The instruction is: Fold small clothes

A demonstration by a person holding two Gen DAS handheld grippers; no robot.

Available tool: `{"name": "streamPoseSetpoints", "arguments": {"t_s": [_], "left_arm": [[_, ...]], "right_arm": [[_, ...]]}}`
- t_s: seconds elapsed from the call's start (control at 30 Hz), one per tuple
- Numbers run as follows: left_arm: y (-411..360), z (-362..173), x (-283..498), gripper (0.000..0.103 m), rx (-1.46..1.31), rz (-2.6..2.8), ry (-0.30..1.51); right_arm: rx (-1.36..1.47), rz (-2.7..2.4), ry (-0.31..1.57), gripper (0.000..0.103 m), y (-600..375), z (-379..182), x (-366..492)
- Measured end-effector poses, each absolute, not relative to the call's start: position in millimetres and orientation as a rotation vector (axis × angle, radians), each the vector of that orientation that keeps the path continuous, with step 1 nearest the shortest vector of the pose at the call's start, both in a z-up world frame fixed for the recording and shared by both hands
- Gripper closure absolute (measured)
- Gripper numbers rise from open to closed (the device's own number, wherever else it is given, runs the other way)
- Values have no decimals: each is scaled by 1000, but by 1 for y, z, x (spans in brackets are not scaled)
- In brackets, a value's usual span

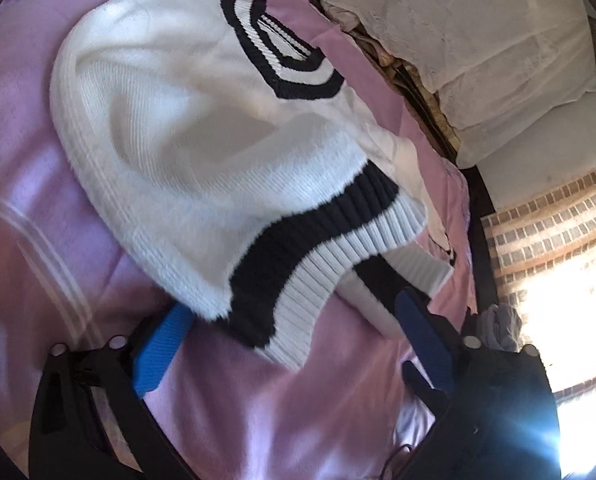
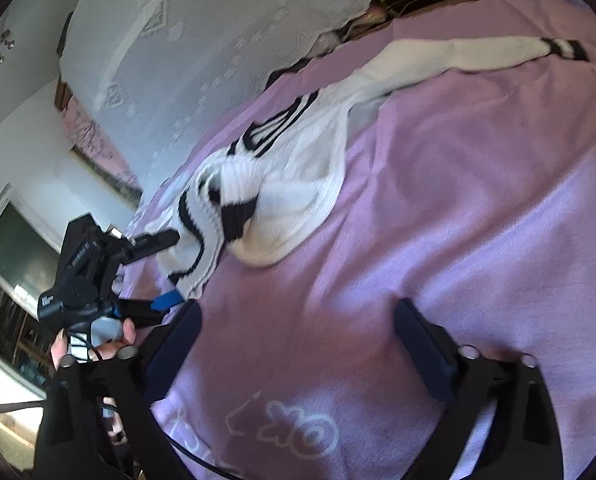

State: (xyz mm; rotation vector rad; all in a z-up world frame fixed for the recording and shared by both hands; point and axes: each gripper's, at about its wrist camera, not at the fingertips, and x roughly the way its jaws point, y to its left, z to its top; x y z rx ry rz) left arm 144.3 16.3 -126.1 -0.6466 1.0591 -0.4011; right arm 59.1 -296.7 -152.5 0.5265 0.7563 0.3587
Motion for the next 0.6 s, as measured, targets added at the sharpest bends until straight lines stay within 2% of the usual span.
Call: {"name": "streamPoseSetpoints", "arguments": {"t_s": [0.03, 0.07, 0.1, 0.17, 0.33, 0.53, 0.57, 0.6], "left_arm": [[20, -125, 142, 40, -622, -367, 1055], [23, -125, 140, 49, -600, -344, 1055], [26, -126, 141, 63, -588, -329, 1061], [39, -131, 141, 78, -628, -329, 1074], [62, -125, 130, 84, -659, -382, 1077], [97, -88, 102, 85, -618, -396, 986], [109, -84, 96, 85, -612, -381, 971], [118, -82, 92, 85, -610, -366, 965]], "right_arm": [[515, 356, 741, 28, -297, -147, 59], [500, 361, 733, 36, -296, -142, 62], [484, 368, 725, 39, -296, -136, 64], [454, 380, 694, 39, -293, -122, 69], [337, 390, 678, 39, -268, -101, 94], [294, 411, 718, 39, -243, -105, 123], [294, 428, 725, 44, -241, -106, 124], [285, 446, 725, 57, -237, -107, 122]]}}
